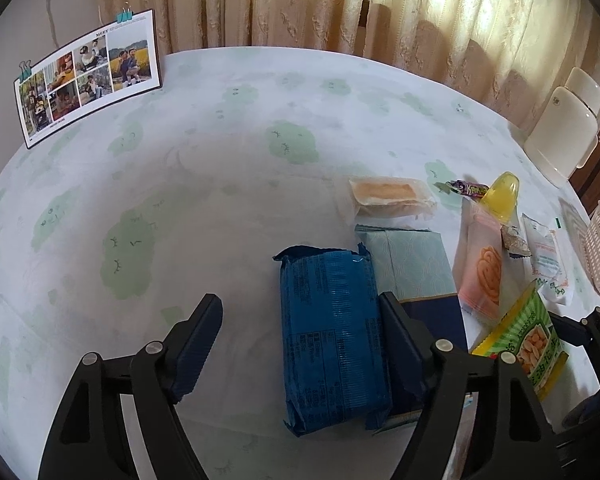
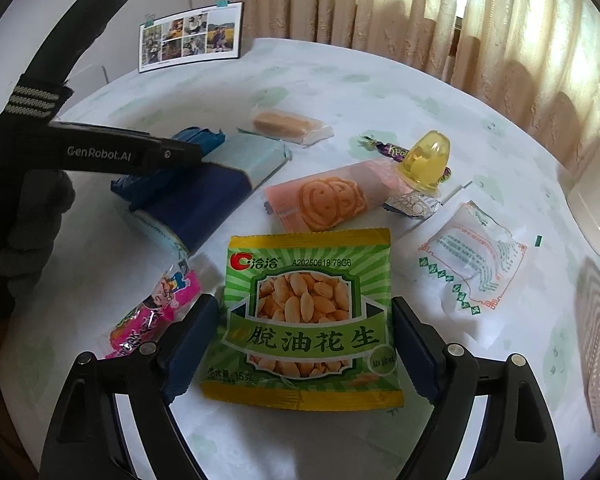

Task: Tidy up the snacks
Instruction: 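Lift the peanut bag with the right tool and carry it into the white basket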

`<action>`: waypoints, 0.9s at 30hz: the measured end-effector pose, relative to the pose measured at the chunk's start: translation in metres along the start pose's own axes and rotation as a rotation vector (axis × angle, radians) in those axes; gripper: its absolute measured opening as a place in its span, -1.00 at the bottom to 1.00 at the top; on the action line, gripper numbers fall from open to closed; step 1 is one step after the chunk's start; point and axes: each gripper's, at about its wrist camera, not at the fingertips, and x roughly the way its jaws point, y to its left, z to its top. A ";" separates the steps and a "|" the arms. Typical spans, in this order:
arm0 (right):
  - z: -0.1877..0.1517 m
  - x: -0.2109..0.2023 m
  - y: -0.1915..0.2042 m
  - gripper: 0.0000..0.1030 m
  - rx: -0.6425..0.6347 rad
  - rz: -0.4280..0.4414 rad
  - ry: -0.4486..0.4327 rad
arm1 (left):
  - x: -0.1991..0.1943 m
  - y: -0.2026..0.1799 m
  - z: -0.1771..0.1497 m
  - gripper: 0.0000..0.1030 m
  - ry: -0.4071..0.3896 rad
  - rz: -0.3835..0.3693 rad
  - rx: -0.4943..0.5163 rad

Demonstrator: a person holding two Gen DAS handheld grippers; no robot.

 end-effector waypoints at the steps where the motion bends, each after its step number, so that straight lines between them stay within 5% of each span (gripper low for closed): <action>1: 0.000 0.000 0.000 0.66 0.004 -0.001 0.001 | 0.000 -0.001 0.000 0.46 -0.002 0.003 0.003; 3: 0.000 0.001 -0.001 0.66 0.012 -0.008 0.005 | 0.000 -0.001 -0.001 0.46 -0.003 0.007 0.004; 5: 0.001 0.001 -0.001 0.66 0.027 -0.012 0.004 | -0.001 0.001 -0.001 0.15 0.003 -0.007 -0.003; 6: 0.001 0.001 -0.001 0.65 0.032 -0.013 0.003 | 0.001 0.002 -0.002 -0.19 0.014 -0.008 -0.007; 7: 0.001 0.001 -0.001 0.63 0.038 -0.016 0.002 | 0.000 0.003 -0.002 -0.26 0.004 0.014 -0.007; 27: -0.009 -0.026 -0.012 0.44 0.166 -0.027 -0.111 | -0.016 0.005 -0.001 -0.29 -0.065 -0.056 -0.046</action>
